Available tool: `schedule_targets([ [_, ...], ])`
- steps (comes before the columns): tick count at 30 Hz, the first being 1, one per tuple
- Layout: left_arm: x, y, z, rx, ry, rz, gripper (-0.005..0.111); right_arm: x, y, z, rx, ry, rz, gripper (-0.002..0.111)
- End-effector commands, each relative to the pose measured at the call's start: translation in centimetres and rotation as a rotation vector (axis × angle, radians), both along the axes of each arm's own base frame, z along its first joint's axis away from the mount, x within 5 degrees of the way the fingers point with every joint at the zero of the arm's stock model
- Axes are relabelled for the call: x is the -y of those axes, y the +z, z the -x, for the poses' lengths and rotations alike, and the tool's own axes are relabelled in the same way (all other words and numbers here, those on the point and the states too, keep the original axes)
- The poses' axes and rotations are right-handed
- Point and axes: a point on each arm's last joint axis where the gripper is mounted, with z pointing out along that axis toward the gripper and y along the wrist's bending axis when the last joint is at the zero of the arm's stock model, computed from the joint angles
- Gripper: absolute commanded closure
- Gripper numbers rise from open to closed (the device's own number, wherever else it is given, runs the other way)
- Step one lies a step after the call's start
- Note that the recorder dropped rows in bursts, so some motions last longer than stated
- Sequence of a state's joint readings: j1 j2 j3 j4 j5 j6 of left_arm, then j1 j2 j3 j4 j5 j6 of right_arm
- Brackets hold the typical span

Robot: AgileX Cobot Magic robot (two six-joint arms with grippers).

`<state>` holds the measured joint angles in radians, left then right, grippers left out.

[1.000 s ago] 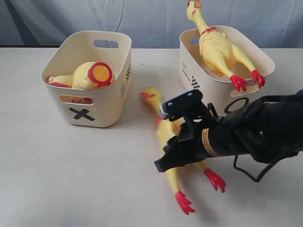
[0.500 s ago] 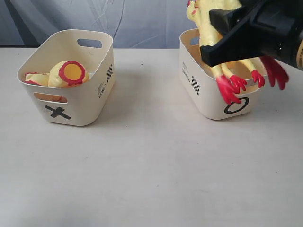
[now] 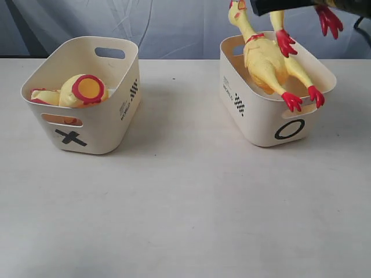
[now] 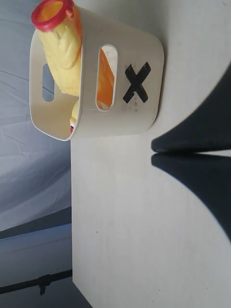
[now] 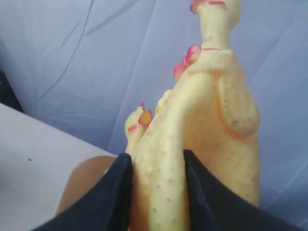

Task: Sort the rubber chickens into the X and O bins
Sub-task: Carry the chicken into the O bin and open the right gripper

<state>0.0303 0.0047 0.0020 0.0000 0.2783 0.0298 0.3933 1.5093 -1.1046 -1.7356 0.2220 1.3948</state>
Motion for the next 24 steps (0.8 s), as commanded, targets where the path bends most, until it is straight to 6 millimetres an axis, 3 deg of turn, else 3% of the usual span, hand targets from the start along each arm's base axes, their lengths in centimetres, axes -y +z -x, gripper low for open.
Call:
schedule_targets([
  [1,0.0,0.2,0.0,0.016,-0.005,0.011,0.107,2.0,-8.6,-4.5,-0.256,-0.095,-0.053,0.109],
  [3,0.0,0.2,0.0,0.016,-0.005,0.011,0.107,2.0,-14.0,-5.6,-0.457,-0.027,-0.206,0.109],
  [5,0.0,0.2,0.0,0.016,-0.005,0.011,0.107,1.5,-18.0,-5.8,-0.587,0.062,-0.268,0.109],
  [8,0.0,0.2,0.0,0.016,-0.005,0.011,0.107,1.6,-20.9,-5.8,-0.653,0.016,-0.235,0.109],
  [12,0.0,0.2,0.0,0.016,-0.005,0.011,0.107,1.7,-21.5,-5.8,-0.651,0.037,-0.146,0.109],
  [16,0.0,0.2,0.0,0.016,-0.005,0.011,0.107,0.9,-21.4,-5.4,-0.689,0.119,-0.177,0.105],
  [19,0.0,0.2,0.0,0.016,-0.005,0.011,0.107,0.0,-21.4,-4.8,-0.763,0.158,-0.307,0.079],
  [20,0.0,0.2,0.0,0.016,-0.005,0.011,0.107,-0.5,-21.3,-4.5,-0.797,0.196,-0.357,0.062],
  [22,0.0,0.2,0.0,0.016,-0.005,0.011,0.107,-1.0,-21.2,-4.1,-0.857,0.197,-0.460,0.042],
  [24,0.0,0.2,0.0,0.016,-0.005,0.009,0.107,-1.5,-20.7,-3.6,-0.910,0.238,-0.538,0.045],
])
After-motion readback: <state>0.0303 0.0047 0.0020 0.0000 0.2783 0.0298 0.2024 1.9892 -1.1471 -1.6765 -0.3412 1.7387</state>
